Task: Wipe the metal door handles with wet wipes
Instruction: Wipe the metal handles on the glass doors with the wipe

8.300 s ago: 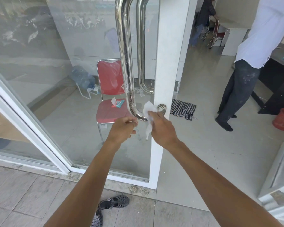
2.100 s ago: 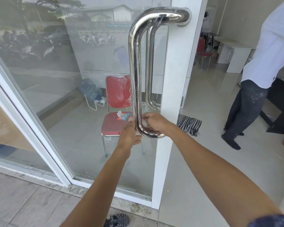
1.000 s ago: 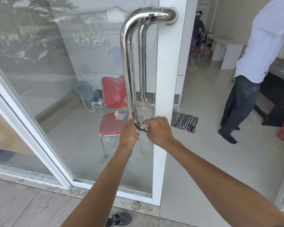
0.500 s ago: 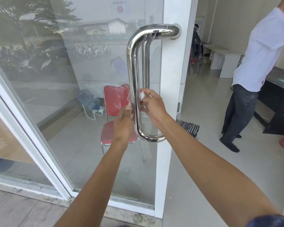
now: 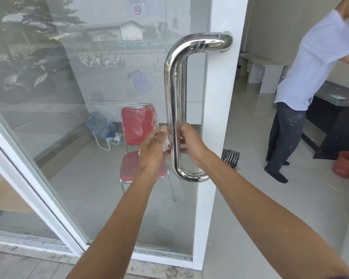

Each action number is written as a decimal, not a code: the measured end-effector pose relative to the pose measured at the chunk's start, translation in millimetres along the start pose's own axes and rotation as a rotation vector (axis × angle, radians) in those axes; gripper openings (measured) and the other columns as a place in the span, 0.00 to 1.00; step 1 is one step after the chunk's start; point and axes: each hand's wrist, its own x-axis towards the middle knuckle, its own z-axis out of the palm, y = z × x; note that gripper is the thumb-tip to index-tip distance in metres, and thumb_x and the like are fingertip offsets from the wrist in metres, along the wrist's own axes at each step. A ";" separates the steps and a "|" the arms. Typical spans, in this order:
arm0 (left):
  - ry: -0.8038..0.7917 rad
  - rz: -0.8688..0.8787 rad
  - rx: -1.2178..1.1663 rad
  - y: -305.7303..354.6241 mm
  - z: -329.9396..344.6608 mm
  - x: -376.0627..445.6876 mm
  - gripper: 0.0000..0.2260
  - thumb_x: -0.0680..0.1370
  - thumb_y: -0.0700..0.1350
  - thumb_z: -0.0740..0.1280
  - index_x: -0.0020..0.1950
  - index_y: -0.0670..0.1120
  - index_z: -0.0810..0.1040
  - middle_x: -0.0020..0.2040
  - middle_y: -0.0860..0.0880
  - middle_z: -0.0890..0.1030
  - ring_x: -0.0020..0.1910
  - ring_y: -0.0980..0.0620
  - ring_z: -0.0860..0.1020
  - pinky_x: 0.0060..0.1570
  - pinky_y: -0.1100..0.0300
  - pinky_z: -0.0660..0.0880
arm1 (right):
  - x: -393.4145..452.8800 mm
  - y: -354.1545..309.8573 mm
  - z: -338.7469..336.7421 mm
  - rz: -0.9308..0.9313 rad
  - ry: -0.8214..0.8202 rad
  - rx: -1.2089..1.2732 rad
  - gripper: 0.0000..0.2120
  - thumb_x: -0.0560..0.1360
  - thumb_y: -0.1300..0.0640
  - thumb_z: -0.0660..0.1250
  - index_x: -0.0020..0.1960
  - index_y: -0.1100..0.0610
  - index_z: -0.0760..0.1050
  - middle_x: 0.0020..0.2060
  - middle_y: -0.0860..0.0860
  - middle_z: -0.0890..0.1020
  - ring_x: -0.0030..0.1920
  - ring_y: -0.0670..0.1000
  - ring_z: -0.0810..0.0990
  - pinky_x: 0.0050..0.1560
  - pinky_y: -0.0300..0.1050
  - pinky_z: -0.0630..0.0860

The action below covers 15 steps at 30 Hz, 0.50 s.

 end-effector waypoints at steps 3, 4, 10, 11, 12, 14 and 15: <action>0.035 0.074 0.024 1.3 -1.3 2.1 0.06 0.80 0.45 0.66 0.51 0.49 0.83 0.45 0.48 0.84 0.45 0.51 0.81 0.55 0.54 0.77 | -0.5 -3.4 6.3 -0.001 0.037 0.028 0.18 0.81 0.54 0.49 0.43 0.53 0.76 0.32 0.49 0.78 0.32 0.46 0.76 0.42 0.44 0.74; 0.036 0.074 0.019 0.2 -2.1 2.7 0.06 0.80 0.46 0.66 0.50 0.51 0.84 0.46 0.49 0.85 0.47 0.52 0.82 0.57 0.54 0.77 | -0.9 -4.7 7.1 -0.001 0.049 0.049 0.18 0.82 0.54 0.49 0.43 0.52 0.76 0.32 0.48 0.78 0.31 0.45 0.76 0.41 0.44 0.74; -0.007 0.252 0.116 -15.0 -8.9 -12.3 0.10 0.80 0.40 0.65 0.59 0.49 0.80 0.52 0.53 0.84 0.51 0.63 0.81 0.51 0.73 0.73 | -7.8 -7.5 4.6 -0.057 0.133 0.081 0.13 0.80 0.60 0.56 0.49 0.52 0.79 0.37 0.47 0.82 0.36 0.46 0.80 0.40 0.40 0.79; -0.018 0.276 0.137 -18.0 -9.4 -14.1 0.10 0.79 0.40 0.67 0.58 0.50 0.79 0.50 0.56 0.83 0.48 0.68 0.80 0.49 0.74 0.73 | -8.9 -5.8 3.8 -0.063 0.177 0.085 0.11 0.81 0.60 0.58 0.50 0.53 0.79 0.39 0.47 0.83 0.37 0.46 0.81 0.41 0.40 0.79; -0.021 0.281 0.148 -22.5 -10.1 -13.5 0.10 0.78 0.39 0.68 0.57 0.51 0.78 0.49 0.57 0.82 0.45 0.69 0.80 0.47 0.75 0.72 | -10.5 -3.4 3.0 -0.065 0.218 0.079 0.09 0.81 0.60 0.59 0.50 0.53 0.78 0.41 0.48 0.83 0.38 0.47 0.81 0.43 0.42 0.79; -0.015 0.264 0.150 -30.4 -11.3 -11.5 0.10 0.77 0.40 0.71 0.57 0.48 0.78 0.47 0.56 0.83 0.43 0.68 0.80 0.46 0.73 0.73 | -12.8 3.6 1.5 -0.052 0.279 0.038 0.06 0.80 0.59 0.62 0.53 0.55 0.78 0.45 0.51 0.83 0.40 0.48 0.81 0.47 0.45 0.78; -0.015 0.261 0.151 -33.7 -12.0 -11.2 0.11 0.76 0.40 0.71 0.58 0.46 0.79 0.48 0.54 0.83 0.44 0.67 0.81 0.47 0.73 0.73 | -14.2 6.4 1.5 -0.041 0.293 0.024 0.07 0.80 0.58 0.62 0.55 0.56 0.78 0.47 0.52 0.82 0.41 0.49 0.80 0.47 0.46 0.77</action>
